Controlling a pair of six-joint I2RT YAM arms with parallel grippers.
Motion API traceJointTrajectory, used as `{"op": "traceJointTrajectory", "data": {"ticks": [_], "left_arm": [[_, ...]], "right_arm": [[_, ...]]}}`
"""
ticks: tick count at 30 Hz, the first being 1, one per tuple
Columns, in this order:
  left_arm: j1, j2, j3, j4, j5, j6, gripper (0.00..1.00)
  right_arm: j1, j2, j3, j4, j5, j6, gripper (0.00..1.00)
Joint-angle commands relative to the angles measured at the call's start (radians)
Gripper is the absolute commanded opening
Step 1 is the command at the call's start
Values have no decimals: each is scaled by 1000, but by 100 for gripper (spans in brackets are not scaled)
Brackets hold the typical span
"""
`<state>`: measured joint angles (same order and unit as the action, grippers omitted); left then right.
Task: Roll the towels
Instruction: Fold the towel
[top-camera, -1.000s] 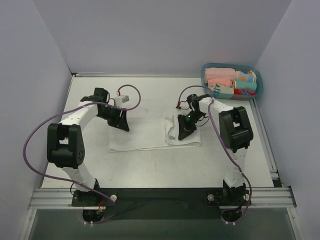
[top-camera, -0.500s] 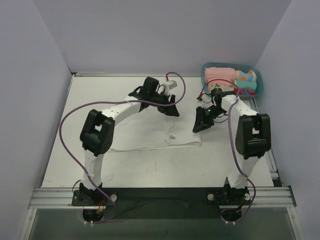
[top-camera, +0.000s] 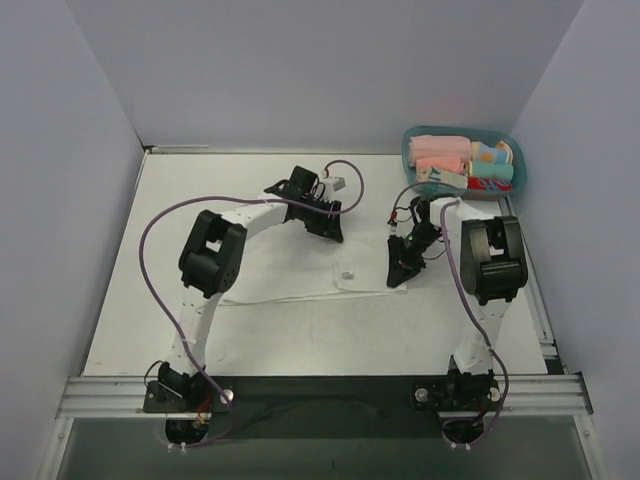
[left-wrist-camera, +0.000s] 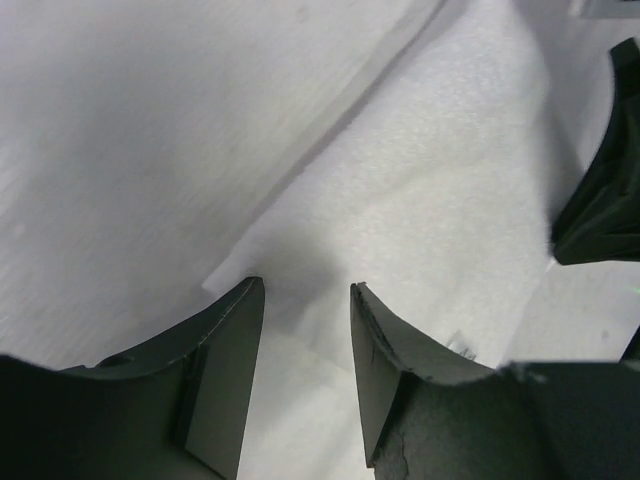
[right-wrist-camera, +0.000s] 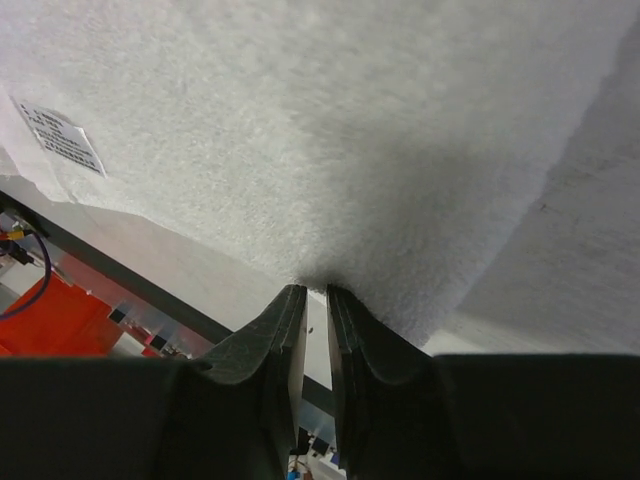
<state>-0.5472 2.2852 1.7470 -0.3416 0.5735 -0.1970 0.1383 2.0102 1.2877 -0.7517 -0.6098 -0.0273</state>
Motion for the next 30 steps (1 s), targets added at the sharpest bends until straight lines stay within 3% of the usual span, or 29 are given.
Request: {"op": "traceJointTrajectory", "data": {"ticks": [1, 7, 11, 15, 22, 30], "left_arm": [[50, -70, -18, -140, -50, 115, 50], [163, -162, -93, -195, -20, 175, 56], [219, -333, -191, -197, 52, 229, 62], [273, -470, -299, -276, 55, 275, 64], [365, -651, -526, -346, -37, 375, 63], [374, -699, -638, -352, -110, 401, 62]], "right_arm": [[-3, -14, -16, -67, 53, -10, 17], [-8, -74, -31, -75, 25, -43, 23], [-20, -163, 1, -71, -15, -51, 29], [-55, -211, 62, -66, 50, -43, 34], [-115, -87, 159, -61, 168, -7, 34], [-118, 67, 185, -40, 42, 24, 38]]}}
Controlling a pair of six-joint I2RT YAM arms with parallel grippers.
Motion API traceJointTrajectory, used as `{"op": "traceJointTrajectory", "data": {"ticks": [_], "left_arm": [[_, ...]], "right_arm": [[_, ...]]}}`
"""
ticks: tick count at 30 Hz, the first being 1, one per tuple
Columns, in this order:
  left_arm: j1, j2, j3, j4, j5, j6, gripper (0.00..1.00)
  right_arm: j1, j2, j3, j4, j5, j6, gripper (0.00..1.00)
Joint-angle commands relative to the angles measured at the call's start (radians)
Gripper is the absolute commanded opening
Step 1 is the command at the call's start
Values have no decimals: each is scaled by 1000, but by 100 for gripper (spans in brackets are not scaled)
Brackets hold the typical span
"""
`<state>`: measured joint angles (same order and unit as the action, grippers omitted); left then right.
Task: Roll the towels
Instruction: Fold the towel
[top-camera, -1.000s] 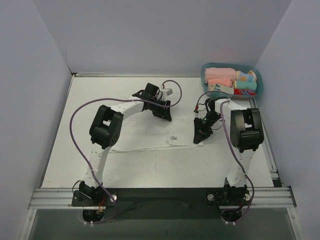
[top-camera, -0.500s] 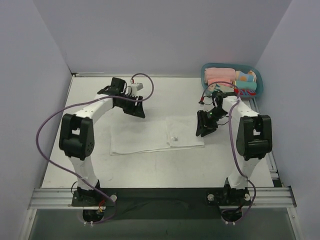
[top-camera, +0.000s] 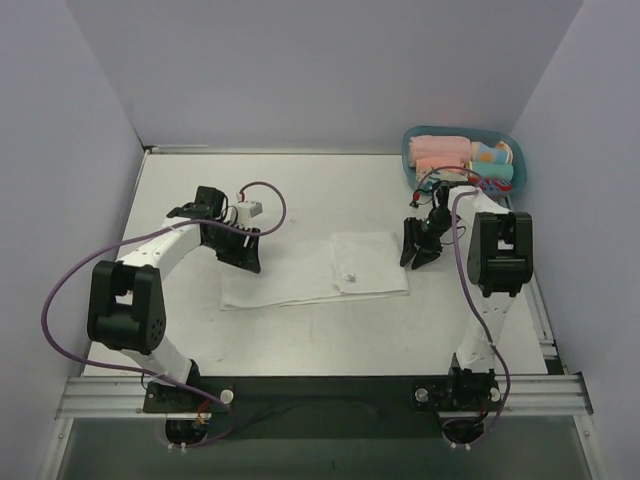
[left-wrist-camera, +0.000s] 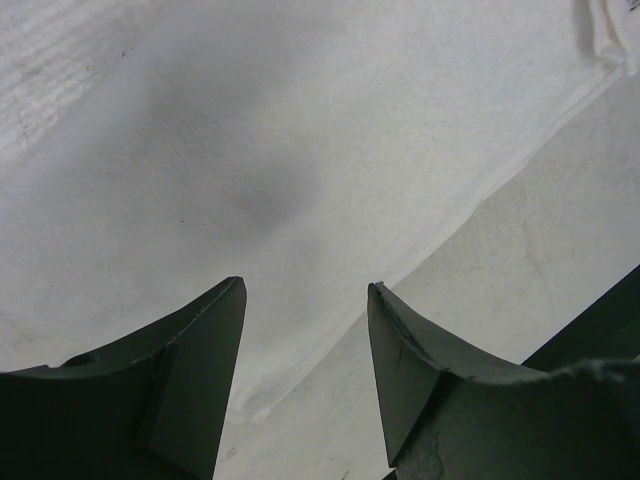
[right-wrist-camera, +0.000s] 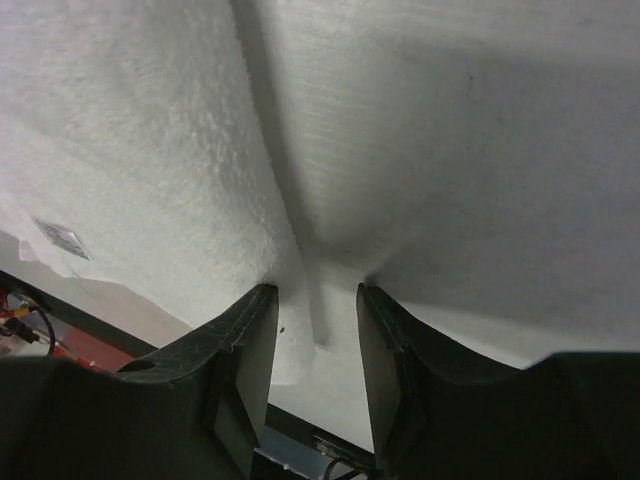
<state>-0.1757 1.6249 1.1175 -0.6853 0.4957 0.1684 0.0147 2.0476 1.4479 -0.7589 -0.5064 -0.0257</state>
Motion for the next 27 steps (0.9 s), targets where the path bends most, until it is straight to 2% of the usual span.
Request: {"op": "traceJointTrajectory", "data": {"ticks": [1, 8, 12, 14, 15, 16, 21, 27], "left_arm": [[7, -37, -18, -8, -39, 36, 62], [21, -16, -31, 12, -42, 29, 62], [27, 6, -15, 13, -42, 29, 62], [30, 21, -5, 16, -51, 29, 62], [31, 27, -1, 17, -58, 29, 62], [33, 32, 2, 13, -62, 29, 62], [31, 70, 13, 9, -78, 29, 60], [24, 141, 34, 4, -95, 11, 56]], "right_arm": [[4, 36, 22, -27, -72, 26, 38], [-4, 77, 6, 9, -179, 49, 38], [-9, 91, -1, 16, -213, 55, 31], [-12, 88, -3, 15, -231, 55, 21], [-12, 82, -7, 15, -239, 53, 5], [-12, 69, -15, 15, -245, 52, 0], [-96, -56, -40, -3, -153, 32, 0], [-58, -112, 58, -128, -26, -6, 0]]}}
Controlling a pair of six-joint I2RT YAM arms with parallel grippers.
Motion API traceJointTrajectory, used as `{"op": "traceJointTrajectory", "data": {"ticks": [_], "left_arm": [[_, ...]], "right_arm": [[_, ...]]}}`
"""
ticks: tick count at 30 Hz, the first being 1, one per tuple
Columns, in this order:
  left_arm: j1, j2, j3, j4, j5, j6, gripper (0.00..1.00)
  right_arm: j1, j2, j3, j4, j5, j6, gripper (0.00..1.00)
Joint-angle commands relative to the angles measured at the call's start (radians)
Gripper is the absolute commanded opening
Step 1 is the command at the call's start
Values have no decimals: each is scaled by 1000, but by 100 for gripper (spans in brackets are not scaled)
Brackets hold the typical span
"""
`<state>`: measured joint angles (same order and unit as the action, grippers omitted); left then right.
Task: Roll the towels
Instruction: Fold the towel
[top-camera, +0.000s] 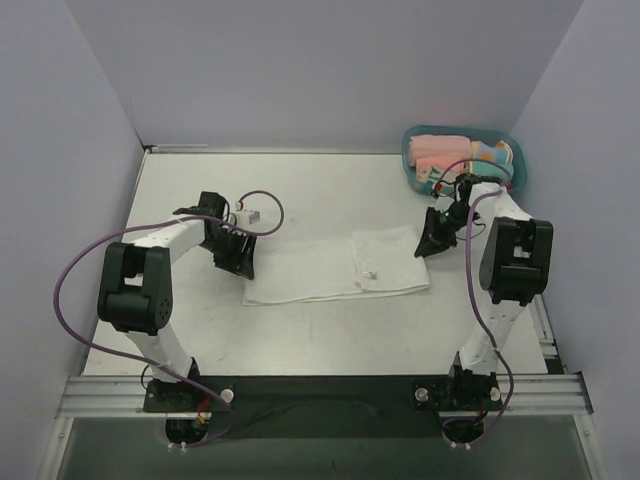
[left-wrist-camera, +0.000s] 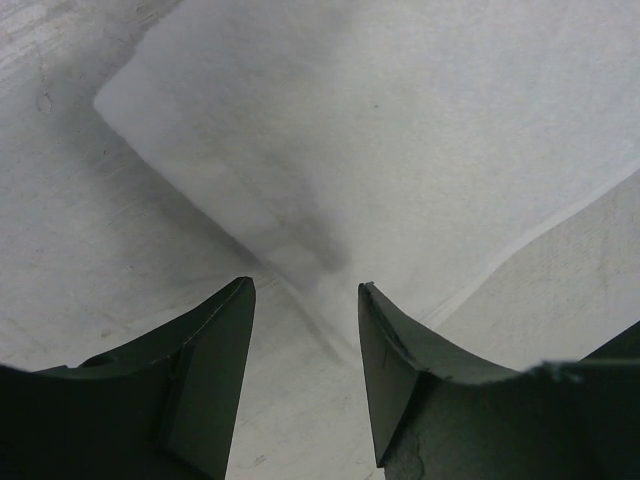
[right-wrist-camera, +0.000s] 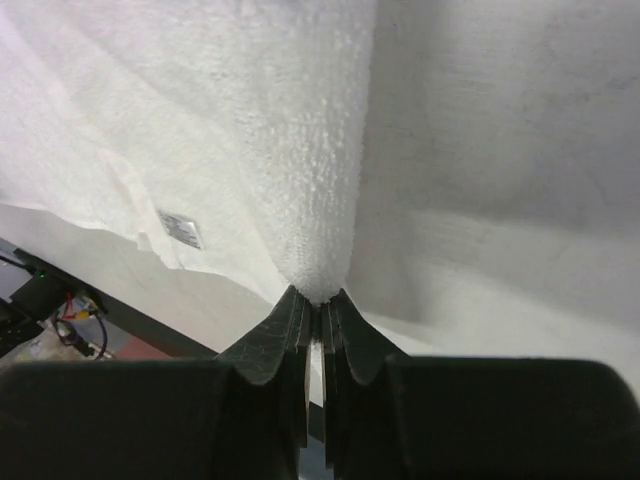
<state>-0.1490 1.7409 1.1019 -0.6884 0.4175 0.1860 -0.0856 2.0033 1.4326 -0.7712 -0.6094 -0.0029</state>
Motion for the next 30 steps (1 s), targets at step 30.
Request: {"op": "traceJointTrajectory", "data": {"ticks": [30], "left_arm": [[-55, 140, 69, 27, -59, -30, 50]], "right_arm": [[443, 176, 318, -183, -38, 89, 3]]}}
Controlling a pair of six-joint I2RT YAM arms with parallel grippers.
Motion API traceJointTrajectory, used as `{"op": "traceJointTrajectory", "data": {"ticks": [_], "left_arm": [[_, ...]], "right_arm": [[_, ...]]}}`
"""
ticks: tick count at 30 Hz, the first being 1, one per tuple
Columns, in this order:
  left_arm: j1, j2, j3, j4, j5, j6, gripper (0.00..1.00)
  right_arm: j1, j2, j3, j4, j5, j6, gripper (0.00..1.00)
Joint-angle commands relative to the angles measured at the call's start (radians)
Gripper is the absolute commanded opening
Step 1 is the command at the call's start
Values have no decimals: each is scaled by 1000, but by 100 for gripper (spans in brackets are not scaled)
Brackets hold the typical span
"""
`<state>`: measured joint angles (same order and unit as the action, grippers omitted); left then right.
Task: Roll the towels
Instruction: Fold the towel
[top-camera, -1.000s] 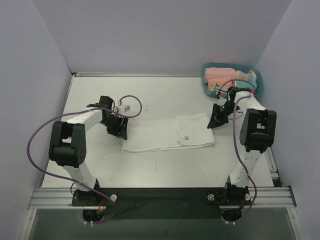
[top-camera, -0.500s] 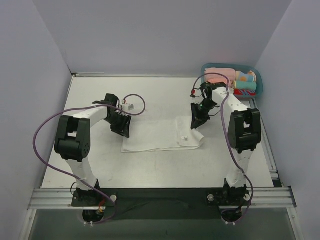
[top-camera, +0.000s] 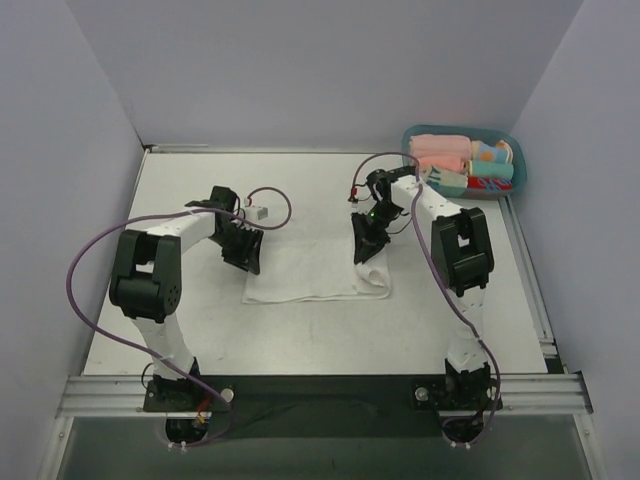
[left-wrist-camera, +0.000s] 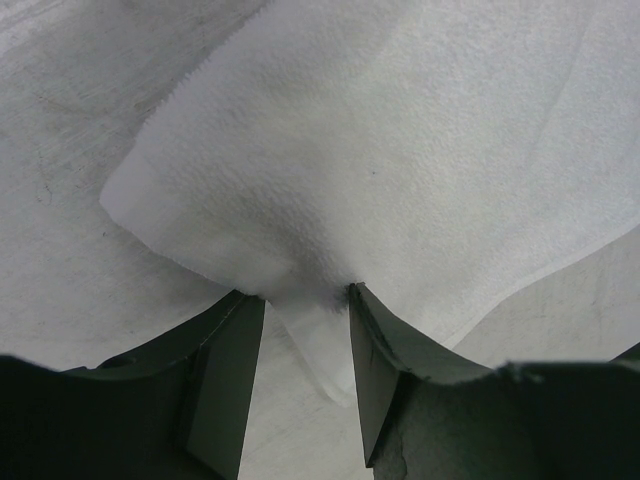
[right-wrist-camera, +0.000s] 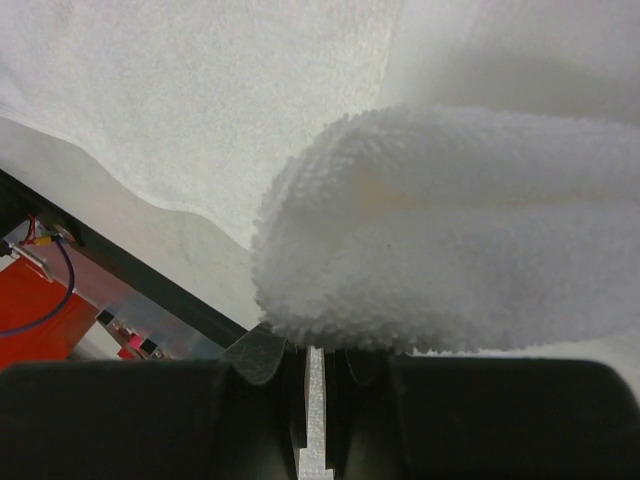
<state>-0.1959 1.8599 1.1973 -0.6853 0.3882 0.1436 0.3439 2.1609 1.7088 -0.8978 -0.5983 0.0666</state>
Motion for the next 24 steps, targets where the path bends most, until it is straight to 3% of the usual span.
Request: {"op": "traceJointTrajectory", "data": {"ticks": [1, 6, 9, 17, 24], "left_arm": [[-8, 19, -27, 26, -31, 13, 50], [-8, 21, -24, 24, -26, 13, 51], [-7, -2, -21, 10, 6, 13, 51], [-2, -165, -35, -59, 84, 57, 54], [-8, -203, -48, -94, 89, 59, 54]], "right_arm": [[15, 25, 43, -55, -51, 22, 4], [26, 92, 40, -46, -75, 15, 14], [24, 114, 37, -32, -106, 9, 26], [21, 42, -18, -30, -147, -48, 45], [-37, -145, 44, -46, -208, -120, 44]]}}
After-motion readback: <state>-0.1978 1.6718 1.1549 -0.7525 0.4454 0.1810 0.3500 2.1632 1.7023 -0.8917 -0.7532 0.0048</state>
